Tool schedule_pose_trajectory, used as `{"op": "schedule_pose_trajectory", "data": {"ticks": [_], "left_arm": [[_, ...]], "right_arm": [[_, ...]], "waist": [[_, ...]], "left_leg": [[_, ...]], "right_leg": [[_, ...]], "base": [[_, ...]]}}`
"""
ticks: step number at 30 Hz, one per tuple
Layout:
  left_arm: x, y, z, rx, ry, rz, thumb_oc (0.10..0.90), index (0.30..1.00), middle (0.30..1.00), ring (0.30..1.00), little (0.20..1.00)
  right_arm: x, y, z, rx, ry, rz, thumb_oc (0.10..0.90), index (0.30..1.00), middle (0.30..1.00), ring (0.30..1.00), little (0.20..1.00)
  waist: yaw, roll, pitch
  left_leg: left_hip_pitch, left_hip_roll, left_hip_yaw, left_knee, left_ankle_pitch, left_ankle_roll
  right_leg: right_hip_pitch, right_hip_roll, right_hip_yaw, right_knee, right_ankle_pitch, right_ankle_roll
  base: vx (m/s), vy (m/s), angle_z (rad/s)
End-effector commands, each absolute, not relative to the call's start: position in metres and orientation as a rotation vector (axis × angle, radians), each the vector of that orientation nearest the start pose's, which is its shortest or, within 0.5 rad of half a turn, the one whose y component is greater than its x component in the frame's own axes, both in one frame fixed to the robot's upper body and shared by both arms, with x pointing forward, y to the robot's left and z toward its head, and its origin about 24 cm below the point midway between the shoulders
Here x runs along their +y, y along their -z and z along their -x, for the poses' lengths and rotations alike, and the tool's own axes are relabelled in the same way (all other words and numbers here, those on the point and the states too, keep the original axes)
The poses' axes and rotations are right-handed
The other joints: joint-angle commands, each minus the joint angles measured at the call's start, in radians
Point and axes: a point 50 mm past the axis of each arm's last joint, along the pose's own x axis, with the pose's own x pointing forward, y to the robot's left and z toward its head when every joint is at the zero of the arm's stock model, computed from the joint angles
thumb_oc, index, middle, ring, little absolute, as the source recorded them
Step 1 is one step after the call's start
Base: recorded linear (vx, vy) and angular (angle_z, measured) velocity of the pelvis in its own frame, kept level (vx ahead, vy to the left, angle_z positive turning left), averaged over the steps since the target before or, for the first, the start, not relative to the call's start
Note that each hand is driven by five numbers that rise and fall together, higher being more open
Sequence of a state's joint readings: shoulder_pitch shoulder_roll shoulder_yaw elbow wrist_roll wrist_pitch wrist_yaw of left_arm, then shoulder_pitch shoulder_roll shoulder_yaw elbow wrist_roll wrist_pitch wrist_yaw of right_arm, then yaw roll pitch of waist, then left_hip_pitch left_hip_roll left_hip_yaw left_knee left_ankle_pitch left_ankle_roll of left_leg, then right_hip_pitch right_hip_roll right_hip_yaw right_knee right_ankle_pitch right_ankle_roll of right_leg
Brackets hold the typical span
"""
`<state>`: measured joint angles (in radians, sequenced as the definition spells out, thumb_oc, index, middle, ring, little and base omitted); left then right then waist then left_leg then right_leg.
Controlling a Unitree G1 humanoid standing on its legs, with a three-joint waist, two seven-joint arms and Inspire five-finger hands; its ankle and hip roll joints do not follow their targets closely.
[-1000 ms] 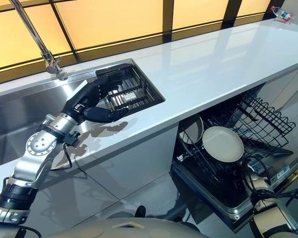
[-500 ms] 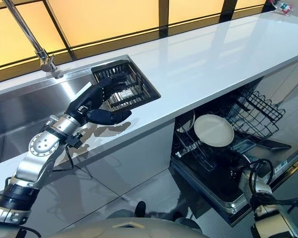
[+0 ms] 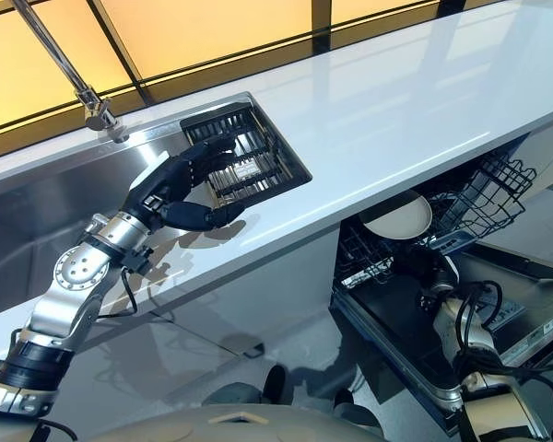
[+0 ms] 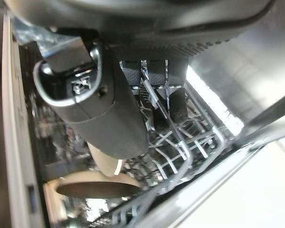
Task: Pick up plates and place into dishwasher.
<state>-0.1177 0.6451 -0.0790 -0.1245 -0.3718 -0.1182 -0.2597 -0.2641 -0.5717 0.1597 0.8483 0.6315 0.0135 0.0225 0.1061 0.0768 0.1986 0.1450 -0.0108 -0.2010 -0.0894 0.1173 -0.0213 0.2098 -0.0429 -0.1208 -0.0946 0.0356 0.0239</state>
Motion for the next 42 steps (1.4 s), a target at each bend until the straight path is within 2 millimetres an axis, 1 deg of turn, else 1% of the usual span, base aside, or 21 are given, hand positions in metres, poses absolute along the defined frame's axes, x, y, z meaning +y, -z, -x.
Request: {"op": "schedule_pose_trajectory", "data": {"ticks": [1, 3, 5, 8, 9, 10, 12, 13, 14, 16, 18, 19, 21, 24, 28, 30, 31, 33, 36, 39, 42], "left_arm": [[0.213, -0.168, -0.267, -0.496, 0.369, -0.290, 0.800, 0.900, 0.900, 0.900, 0.900], [0.213, -0.167, -0.267, -0.496, 0.368, -0.289, 0.800, 0.900, 0.900, 0.900, 0.900], [0.212, -0.166, -0.268, -0.496, 0.370, -0.290, 0.800, 0.900, 0.900, 0.900, 0.900], [0.211, -0.167, -0.270, -0.496, 0.369, -0.288, 0.800, 0.900, 0.900, 0.900, 0.900], [0.211, -0.167, -0.270, -0.496, 0.368, -0.287, 0.800, 0.900, 0.900, 0.900, 0.900], [0.210, -0.167, -0.270, -0.492, 0.365, -0.288, 0.800, 0.900, 0.900, 0.900, 0.900], [0.210, -0.167, -0.270, -0.490, 0.364, -0.288, 0.800, 0.900, 0.900, 0.900, 0.900], [0.210, -0.166, -0.270, -0.490, 0.364, -0.287, 0.800, 0.900, 0.900, 0.900, 0.900], [0.211, -0.166, -0.270, -0.491, 0.363, -0.285, 0.800, 0.900, 0.900, 0.900, 0.900], [0.213, -0.166, -0.269, -0.495, 0.361, -0.277, 0.800, 0.900, 0.900, 0.900, 0.900], [0.214, -0.166, -0.269, -0.494, 0.361, -0.272, 0.800, 0.900, 0.900, 0.900, 0.900], [0.214, -0.166, -0.269, -0.491, 0.361, -0.269, 0.800, 0.900, 0.900, 0.900, 0.900], [0.214, -0.165, -0.269, -0.488, 0.362, -0.268, 0.800, 0.900, 0.900, 0.900, 0.900], [0.212, -0.165, -0.268, -0.484, 0.365, -0.266, 0.800, 0.900, 0.900, 0.900, 0.900], [0.209, -0.167, -0.267, -0.493, 0.363, -0.267, 0.800, 0.900, 0.900, 0.900, 0.900], [0.207, -0.167, -0.268, -0.495, 0.364, -0.264, 0.800, 0.900, 0.900, 0.900, 0.900], [0.205, -0.167, -0.268, -0.500, 0.366, -0.262, 0.800, 0.900, 0.900, 0.900, 0.900], [0.203, -0.167, -0.268, -0.503, 0.372, -0.261, 0.800, 0.900, 0.900, 0.900, 0.900], [0.204, -0.167, -0.267, -0.502, 0.379, -0.263, 0.800, 0.900, 0.900, 0.900, 0.900], [0.204, -0.171, -0.267, -0.513, 0.391, -0.258, 0.800, 0.900, 0.900, 0.900, 0.900], [0.204, -0.173, -0.267, -0.520, 0.398, -0.251, 0.800, 0.900, 0.900, 0.900, 0.900]], "right_arm": [[-0.286, -0.030, -0.307, 0.291, 0.086, -0.072, 0.100, 0.300, 0.300, 0.300, 0.200], [-0.286, -0.028, -0.306, 0.298, 0.087, -0.080, 0.100, 0.300, 0.300, 0.300, 0.200], [-0.283, -0.021, -0.303, 0.313, 0.093, -0.128, 0.100, 0.300, 0.300, 0.300, 0.200], [-0.276, -0.007, -0.299, 0.329, 0.124, -0.251, 0.100, 0.300, 0.300, 0.300, 0.200], [-0.275, -0.006, -0.299, 0.328, 0.127, -0.264, 0.100, 0.300, 0.300, 0.300, 0.200], [-0.268, 0.000, -0.298, 0.316, 0.136, -0.354, 0.100, 0.300, 0.300, 0.300, 0.200], [-0.263, 0.001, -0.298, 0.290, 0.146, -0.436, 0.100, 0.300, 0.300, 0.300, 0.200], [-0.257, 0.002, -0.298, 0.239, 0.154, -0.575, 0.100, 0.300, 0.300, 0.300, 0.200], [-0.254, 0.001, -0.298, 0.207, 0.155, -0.648, 0.100, 0.300, 0.300, 0.300, 0.200], [-0.249, 0.000, -0.299, 0.113, 0.189, -0.862, 0.100, 0.300, 0.300, 0.300, 0.200], [-0.246, 0.001, -0.299, 0.059, 0.206, -0.984, 0.100, 0.300, 0.300, 0.300, 0.200], [-0.243, 0.001, -0.299, 0.015, 0.220, -1.091, 0.100, 0.300, 0.300, 0.300, 0.200], [-0.241, 0.002, -0.299, -0.010, 0.233, -1.154, 0.100, 0.300, 0.300, 0.300, 0.200], [-0.236, 0.002, -0.301, -0.102, 0.255, -1.319, 0.100, 0.300, 0.300, 0.300, 0.200], [-0.232, -0.012, -0.310, -0.319, 0.249, -1.554, 0.100, 0.300, 0.300, 0.300, 0.200], [-0.228, -0.022, -0.317, -0.365, 0.223, -1.586, 0.100, 0.300, 0.300, 0.300, 0.200], [-0.224, -0.030, -0.323, -0.379, 0.196, -1.575, 0.100, 0.300, 0.300, 0.300, 0.200], [-0.221, -0.037, -0.327, -0.396, 0.163, -1.564, 0.100, 0.300, 0.300, 0.300, 0.200], [-0.224, -0.044, -0.330, -0.410, 0.119, -1.525, 0.100, 0.300, 0.300, 0.300, 0.200], [-0.224, -0.055, -0.335, -0.383, 0.048, -1.404, 0.100, 0.300, 0.300, 0.300, 0.200], [-0.226, -0.059, -0.337, -0.333, 0.018, -1.275, 0.100, 0.300, 0.300, 0.300, 0.200]], "waist": [[-0.005, -0.057, -0.084], [-0.005, -0.057, -0.083], [-0.007, -0.056, -0.081], [-0.004, -0.051, -0.079], [-0.004, -0.050, -0.080], [-0.003, -0.047, -0.080], [-0.002, -0.044, -0.080], [-0.001, -0.041, -0.080], [-0.001, -0.039, -0.080], [0.001, -0.034, -0.081], [0.004, -0.031, -0.085], [0.006, -0.027, -0.088], [0.008, -0.025, -0.090], [0.011, -0.017, -0.091], [0.016, -0.005, -0.087], [0.019, -0.001, -0.086], [0.021, 0.001, -0.083], [0.025, 0.003, -0.082], [0.029, 0.002, -0.085], [0.031, -0.002, -0.087], [0.030, -0.005, -0.089]], "left_leg": [[0.048, -0.043, 0.058, 0.002, -0.114, 0.038], [0.049, -0.043, 0.060, 0.002, -0.114, 0.038], [0.051, -0.043, 0.060, 0.002, -0.115, 0.039], [0.050, -0.041, 0.062, 0.002, -0.115, 0.038], [0.050, -0.041, 0.062, 0.002, -0.115, 0.038], [0.050, -0.040, 0.062, 0.002, -0.115, 0.037], [0.050, -0.040, 0.062, 0.002, -0.115, 0.037], [0.049, -0.039, 0.061, 0.002, -0.114, 0.036], [0.049, -0.039, 0.060, 0.002, -0.114, 0.036], [0.047, -0.039, 0.059, 0.002, -0.114, 0.035], [0.045, -0.039, 0.059, 0.002, -0.114, 0.034], [0.043, -0.039, 0.058, 0.002, -0.114, 0.034], [0.042, -0.039, 0.058, 0.002, -0.113, 0.033], [0.040, -0.039, 0.055, 0.002, -0.112, 0.034], [0.037, -0.041, 0.050, 0.002, -0.110, 0.035], [0.035, -0.043, 0.048, 0.002, -0.108, 0.034], [0.033, -0.044, 0.047, 0.002, -0.107, 0.035], [0.032, -0.045, 0.045, 0.002, -0.105, 0.034], [0.028, -0.046, 0.042, 0.002, -0.103, 0.032], [0.025, -0.048, 0.038, 0.002, -0.101, 0.031], [0.025, -0.049, 0.038, 0.002, -0.101, 0.031]], "right_leg": [[0.004, -0.018, 0.013, 0.007, -0.004, 0.021], [0.005, -0.018, 0.014, 0.007, -0.004, 0.021], [0.006, -0.019, 0.017, 0.007, -0.005, 0.022], [0.007, -0.021, 0.016, 0.007, -0.006, 0.023], [0.007, -0.021, 0.016, 0.007, -0.006, 0.023], [0.007, -0.022, 0.015, 0.007, -0.006, 0.024], [0.008, -0.023, 0.014, 0.007, -0.007, 0.024], [0.008, -0.023, 0.012, 0.007, -0.007, 0.023], [0.007, -0.023, 0.012, 0.007, -0.007, 0.024], [0.006, -0.024, 0.009, 0.007, -0.007, 0.025], [0.003, -0.026, 0.007, 0.007, -0.006, 0.027], [0.001, -0.027, 0.006, 0.007, -0.006, 0.028], [-0.001, -0.027, 0.007, 0.007, -0.005, 0.029], [-0.003, -0.029, 0.007, 0.007, -0.003, 0.028], [-0.007, -0.031, 0.008, 0.007, 0.001, 0.025], [-0.009, -0.033, 0.007, 0.007, 0.003, 0.024], [-0.010, -0.035, 0.006, 0.007, 0.004, 0.022], [-0.011, -0.036, 0.003, 0.007, 0.006, 0.022], [-0.013, -0.037, -0.003, 0.007, 0.006, 0.023], [-0.016, -0.038, -0.009, 0.007, 0.007, 0.023], [-0.017, -0.038, -0.011, 0.007, 0.007, 0.022]], "base": [[0.00, -0.015, -0.03], [0.00, 0.000, 0.00], [0.00, 0.000, 0.00], [0.00, 0.006, -0.03], [0.00, 0.011, -0.06], [0.00, 0.010, -0.05], [0.00, 0.006, -0.02], [0.00, 0.000, 0.00], [-0.02, 0.014, 0.04], [-0.02, 0.012, 0.07], [-0.01, 0.011, 0.07], [0.00, 0.000, 0.00], [0.00, 0.000, 0.00], [0.00, 0.000, 0.00], [0.00, 0.000, 0.00], [-0.01, 0.012, 0.02], [-0.03, 0.022, 0.04], [0.00, 0.000, 0.00], [0.00, 0.000, 0.00], [-0.03, -0.010, 0.05], [-0.02, -0.007, 0.05]]}}
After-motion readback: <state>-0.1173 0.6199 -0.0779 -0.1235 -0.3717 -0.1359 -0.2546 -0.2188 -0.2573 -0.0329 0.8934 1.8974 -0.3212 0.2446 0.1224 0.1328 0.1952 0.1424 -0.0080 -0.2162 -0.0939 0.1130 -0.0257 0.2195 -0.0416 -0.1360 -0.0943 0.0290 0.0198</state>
